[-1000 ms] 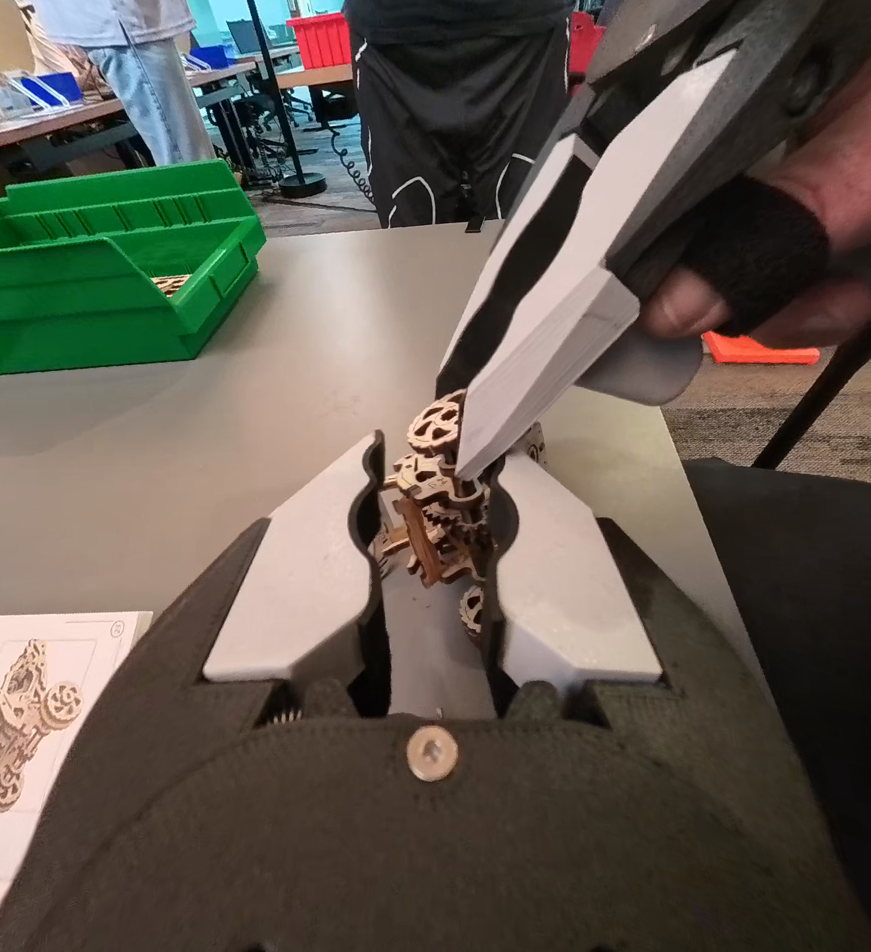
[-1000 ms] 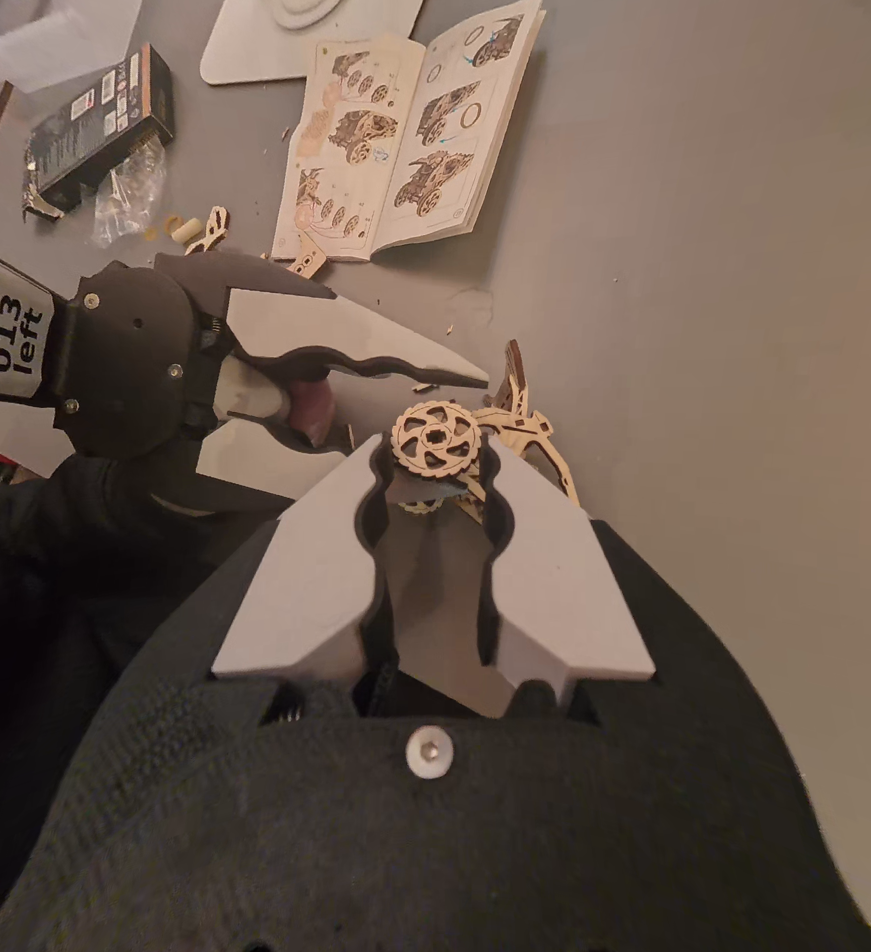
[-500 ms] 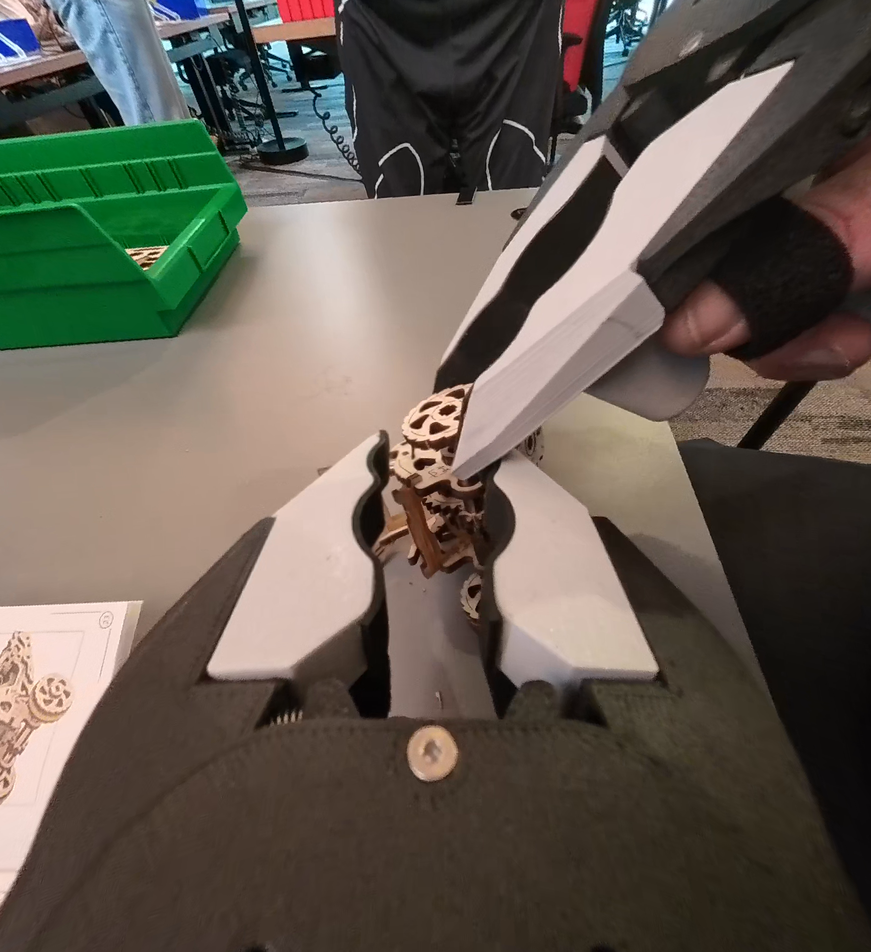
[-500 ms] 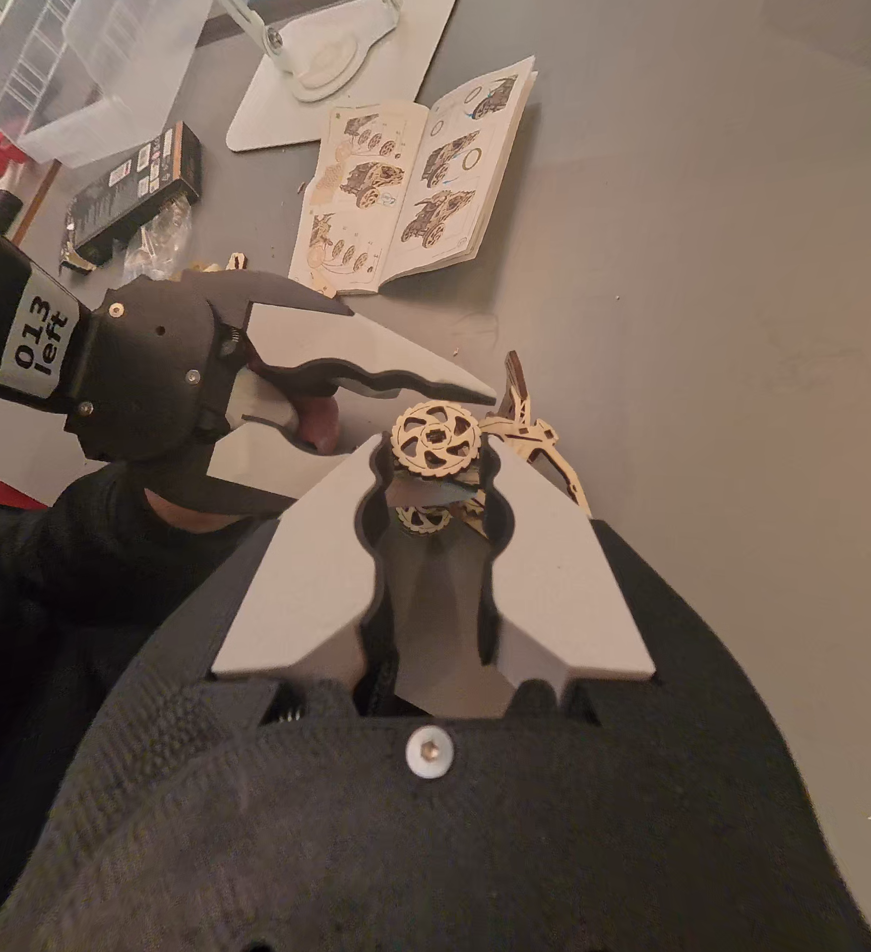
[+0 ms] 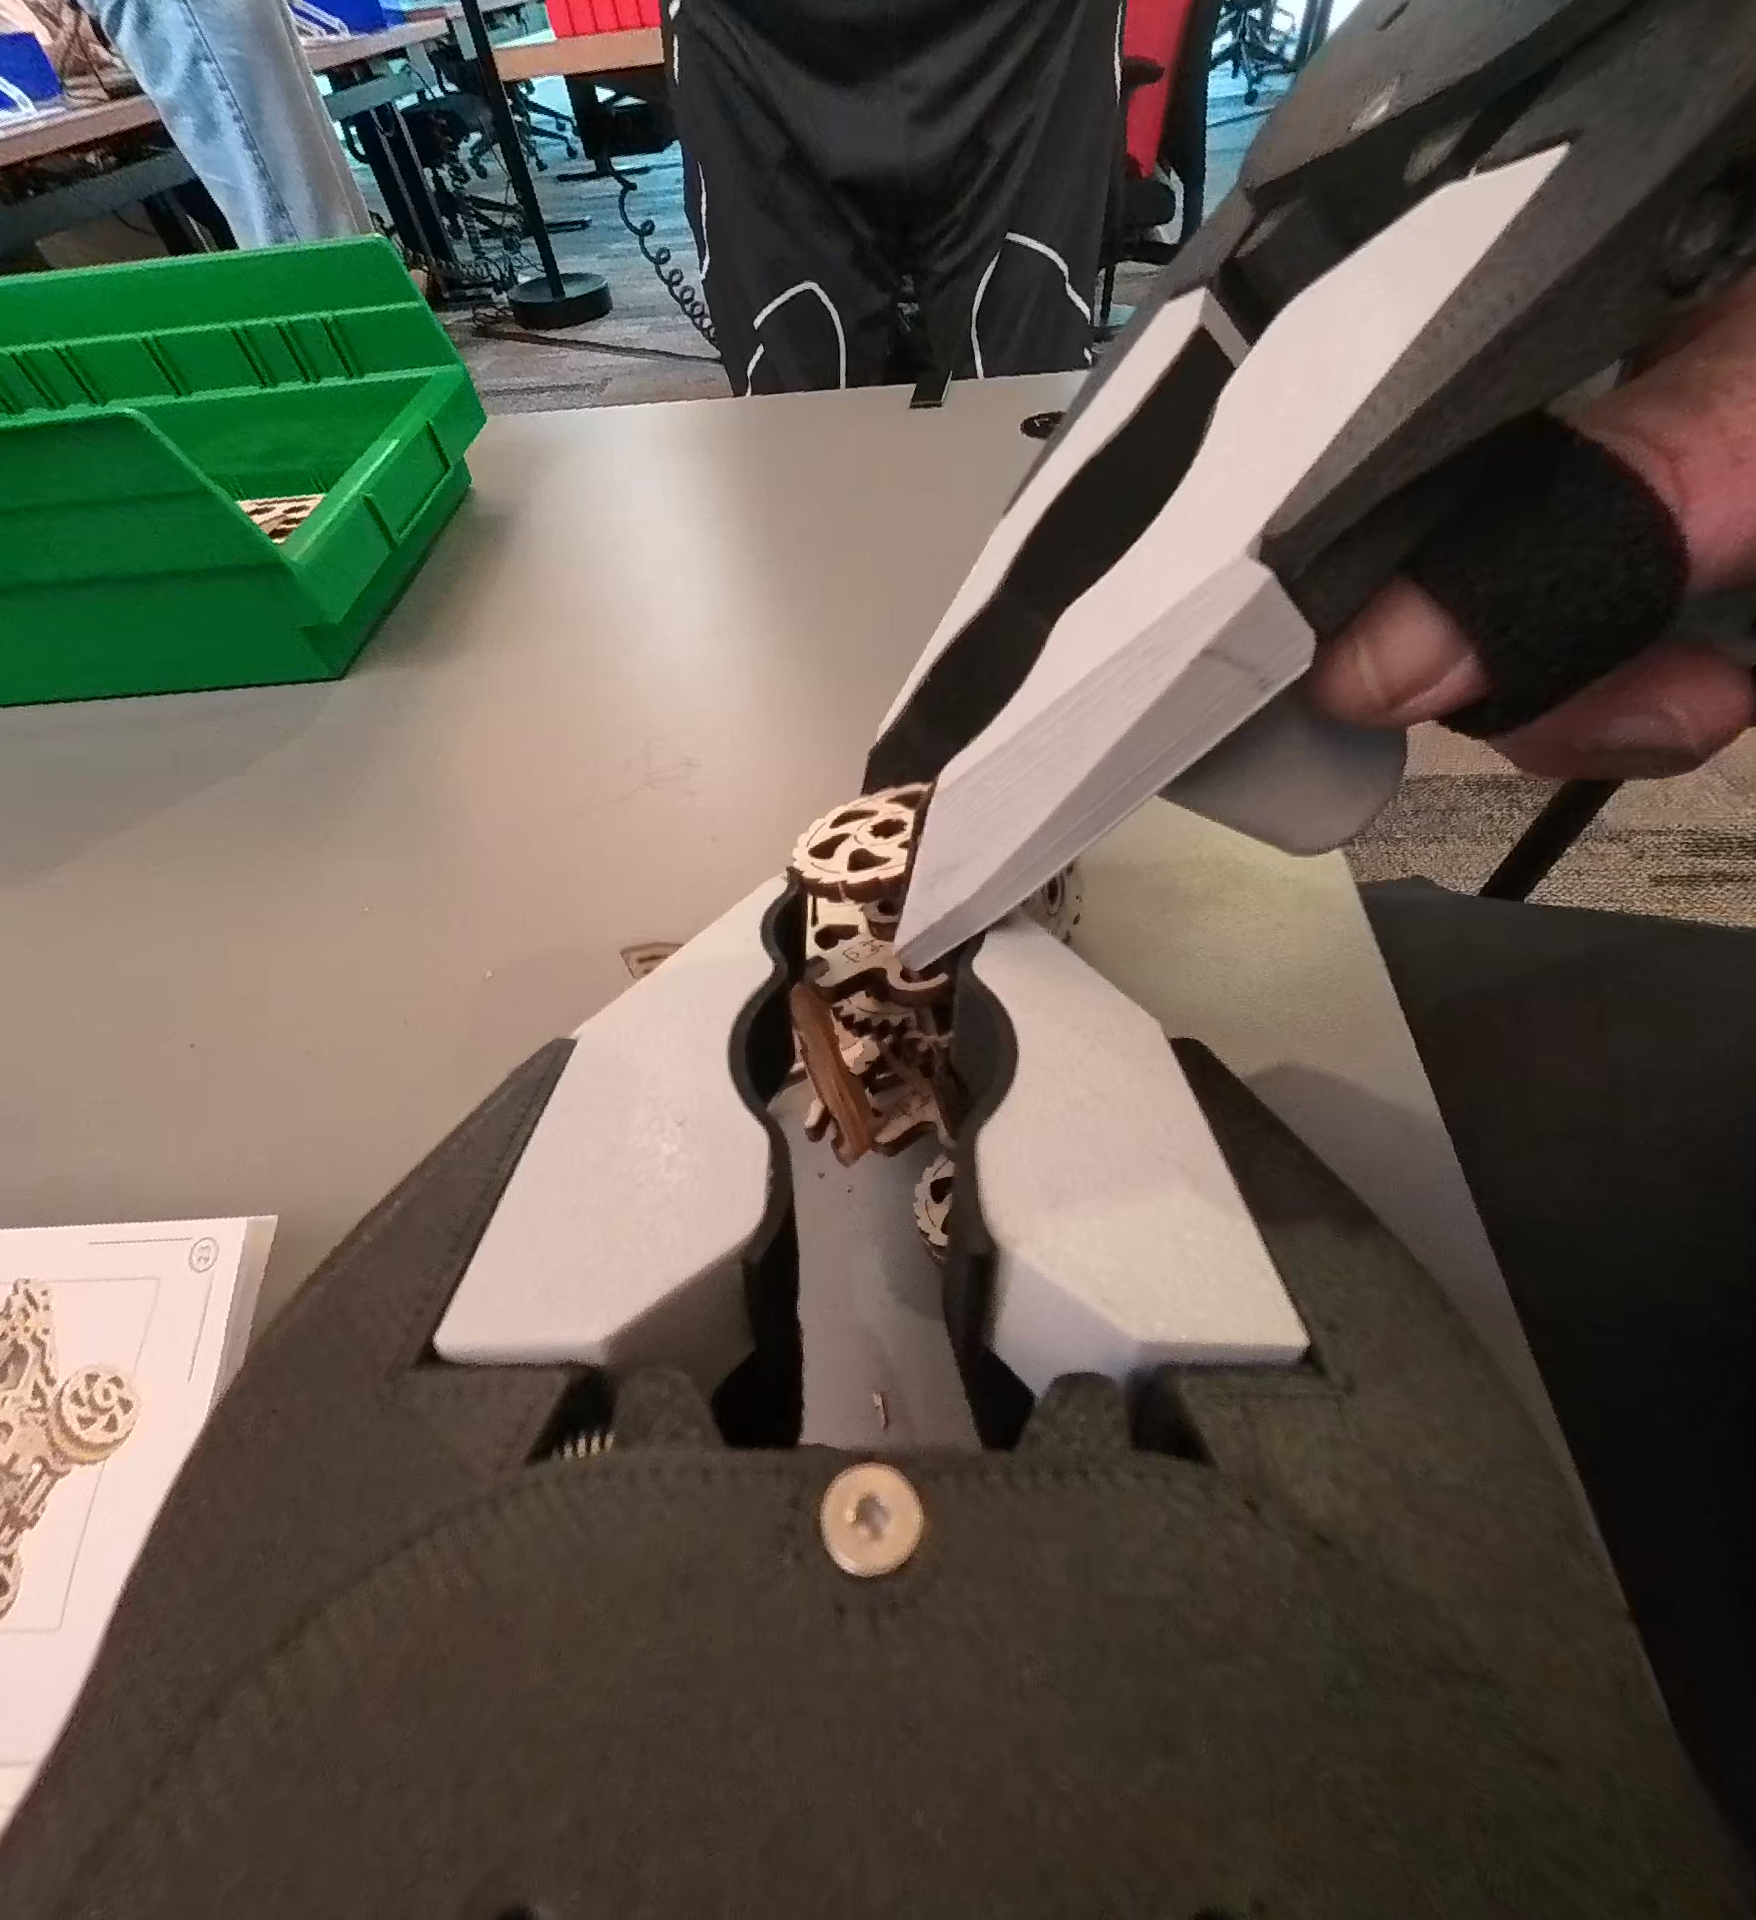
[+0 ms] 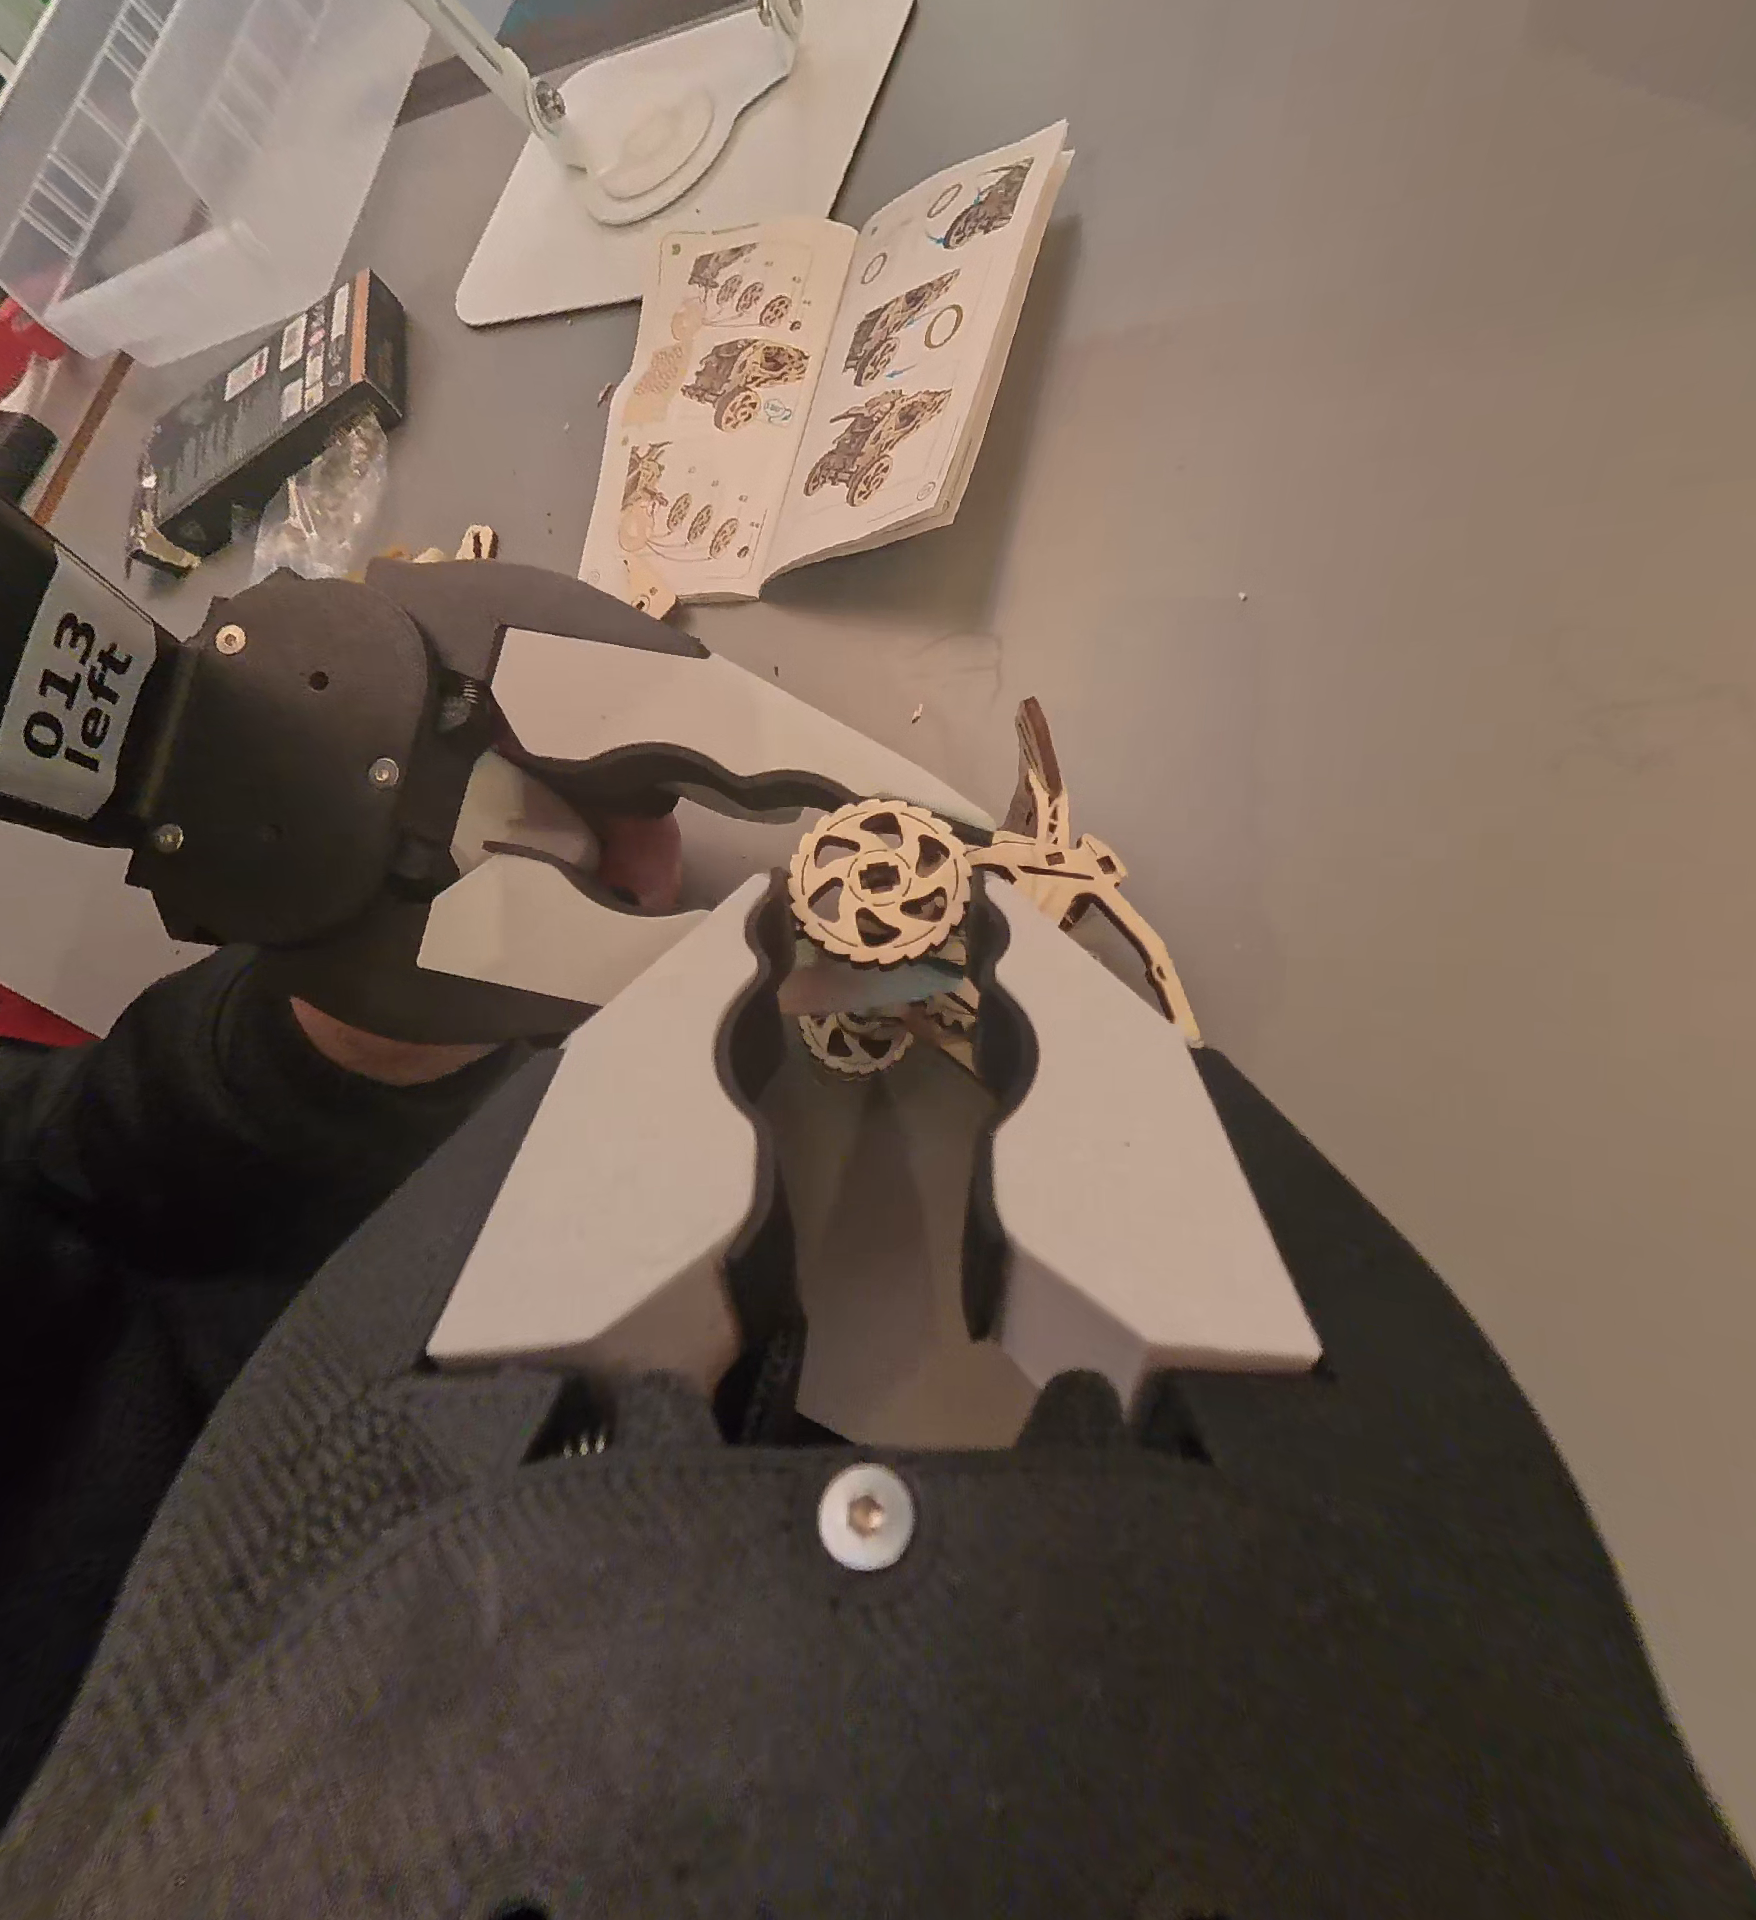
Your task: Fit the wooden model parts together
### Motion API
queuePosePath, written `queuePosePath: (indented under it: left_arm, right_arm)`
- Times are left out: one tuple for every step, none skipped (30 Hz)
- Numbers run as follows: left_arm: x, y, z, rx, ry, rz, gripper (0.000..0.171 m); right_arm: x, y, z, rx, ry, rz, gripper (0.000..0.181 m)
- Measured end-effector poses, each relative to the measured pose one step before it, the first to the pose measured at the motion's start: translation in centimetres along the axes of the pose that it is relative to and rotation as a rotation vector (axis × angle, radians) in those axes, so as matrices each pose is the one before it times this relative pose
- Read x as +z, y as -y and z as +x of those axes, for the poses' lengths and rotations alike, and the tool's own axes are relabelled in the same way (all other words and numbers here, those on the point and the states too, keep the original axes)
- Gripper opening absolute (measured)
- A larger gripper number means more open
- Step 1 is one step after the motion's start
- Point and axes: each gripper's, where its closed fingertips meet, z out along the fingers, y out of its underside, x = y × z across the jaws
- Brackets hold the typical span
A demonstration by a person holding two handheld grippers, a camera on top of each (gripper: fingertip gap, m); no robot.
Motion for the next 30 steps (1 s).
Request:
queuePosePath:
  left_arm:
    - [0.002,-0.006,-0.059,-0.0025,0.0027,-0.00026,0.022]
    - [0.009,-0.005,-0.048,-0.0017,0.0023,-0.00052,0.023]
    - [0.017,-0.001,-0.022,-0.0015,0.0010,-0.00051,0.023]
    - [0.020,-0.020,-0.014,0.0010,0.0015,-0.00149,0.023]
    - [0.018,-0.020,-0.020,0.0007,0.0027,-0.00153,0.023]
    - [0.007,-0.007,-0.025,-0.0008,0.0009,-0.00066,0.023]
    - [0.015,-0.019,0.017,-0.0005,-0.0015,-0.00115,0.023]
    - [0.022,-0.003,0.227,0.0044,-0.0147,-0.00130,0.019]
    - [0.028,-0.011,0.153,0.0050,-0.0053,-0.00172,0.016]
    - [0.065,-0.075,0.116,0.0073,-0.0027,-0.00583,0.014]
    - [0.050,-0.086,-0.077,0.0024,0.0085,-0.00689,0.014]
    - [-0.004,0.008,-0.058,0.0000,0.0041,-0.00010,0.014]
    - [0.004,-0.009,-0.015,-0.0006,0.0007,-0.00083,0.014]
    - [0.030,-0.051,0.053,0.0026,-0.0018,-0.00405,0.012]
    - [0.030,-0.047,0.042,0.0069,0.0025,-0.00351,0.011]
    - [-0.002,0.001,-0.002,0.0034,0.0035,-0.00055,0.010]
    - [0.029,-0.008,0.031,-0.0012,-0.0028,-0.00061,0.010]
    - [0.034,-0.012,0.009,0.0020,0.0015,-0.00172,0.010]
    - [0.004,-0.009,-0.019,0.0052,0.0060,-0.00105,0.010]
    - [0.011,-0.017,-0.036,0.0059,0.0084,-0.00142,0.010]
    - [0.019,-0.014,-0.037,0.0030,0.0064,-0.00182,0.010]
    - [0.016,-0.017,-0.017,-0.0003,0.0008,-0.00100,0.010]
    - [0.004,0.004,0.018,0.0016,0.0001,-0.00018,0.010]
    - [0.010,-0.002,-0.001,0.0039,0.0033,-0.00045,0.010]
    - [0.001,-0.010,0.008,0.0004,0.0000,-0.00014,0.010]
    - [0.004,0.000,0.011,0.0006,0.0004,-0.00039,0.010]
    - [0.010,-0.015,-0.012,0.0013,0.0025,-0.00112,0.010]
    - [0.004,-0.003,-0.017,0.0006,0.0016,-0.00054,0.010]
    - [0.001,-0.011,-0.009,0.0023,0.0032,-0.00073,0.010]
    - [0.008,-0.003,0.007,0.0036,0.0028,-0.00062,0.010]
  right_arm:
    - [0.057,0.028,0.010,-0.0008,-0.0010,0.0016,0.031]
    - [0.044,0.037,0.012,-0.0014,-0.0011,0.0042,0.031]
    - [0.032,-0.010,0.004,-0.0019,0.0007,0.0059,0.031]
    - [0.013,-0.021,0.022,-0.0030,0.0013,0.0000,0.031]
    - [0.010,0.022,0.013,-0.0057,-0.0033,-0.0008,0.030]
    - [0.024,0.012,0.009,-0.0069,-0.0027,0.0070,0.030]
    - [0.016,-0.004,-0.009,0.0094,0.0060,0.0129,0.030]
    - [0.005,-0.014,-0.028,0.0099,0.0039,0.0116,0.031]
    - [-0.001,0.002,-0.018,0.0014,-0.0010,0.0080,0.031]
    - [0.062,-0.021,-0.095,-0.0008,0.0032,0.0000,0.031]
    - [0.071,0.024,-0.057,-0.0046,-0.0012,-0.0021,0.031]
    - [0.037,0.026,0.009,-0.0077,-0.0049,-0.0017,0.030]
    - [0.011,0.011,0.023,-0.0121,-0.0081,-0.0043,0.030]
    - [0.000,0.006,0.048,-0.0202,-0.0137,-0.0097,0.030]
    - [0.009,0.008,0.026,-0.0162,-0.0124,-0.0045,0.031]
    - [-0.003,-0.011,-0.008,0.0046,0.0009,-0.0012,0.030]
    - [-0.022,-0.014,0.000,0.0187,0.0079,-0.0055,0.030]
    - [-0.006,-0.024,0.020,0.0021,-0.0026,-0.0071,0.030]
    - [0.029,-0.019,0.011,-0.0140,-0.0109,-0.0112,0.031]
    - [0.030,0.003,0.010,0.0007,-0.0018,-0.0128,0.030]
    - [0.020,-0.006,0.005,0.0128,0.0067,-0.0100,0.030]
    - [0.003,-0.037,0.007,0.0019,0.0049,-0.0123,0.030]
    - [-0.020,-0.008,0.003,-0.0007,0.0004,-0.0102,0.030]
    - [0.009,-0.012,-0.009,-0.0037,-0.0039,-0.0049,0.030]
    - [0.000,-0.030,-0.002,-0.0084,-0.0015,-0.0109,0.030]
    - [-0.015,-0.017,-0.007,0.0062,0.0057,-0.0121,0.030]
    - [0.004,-0.005,0.003,0.0056,0.0053,-0.0093,0.030]
    - [0.003,-0.002,0.019,-0.0088,-0.0040,-0.0090,0.030]
    - [0.006,-0.019,-0.013,0.0010,-0.0006,-0.0072,0.030]
    - [-0.025,-0.043,-0.027,0.0232,0.0171,-0.0130,0.030]
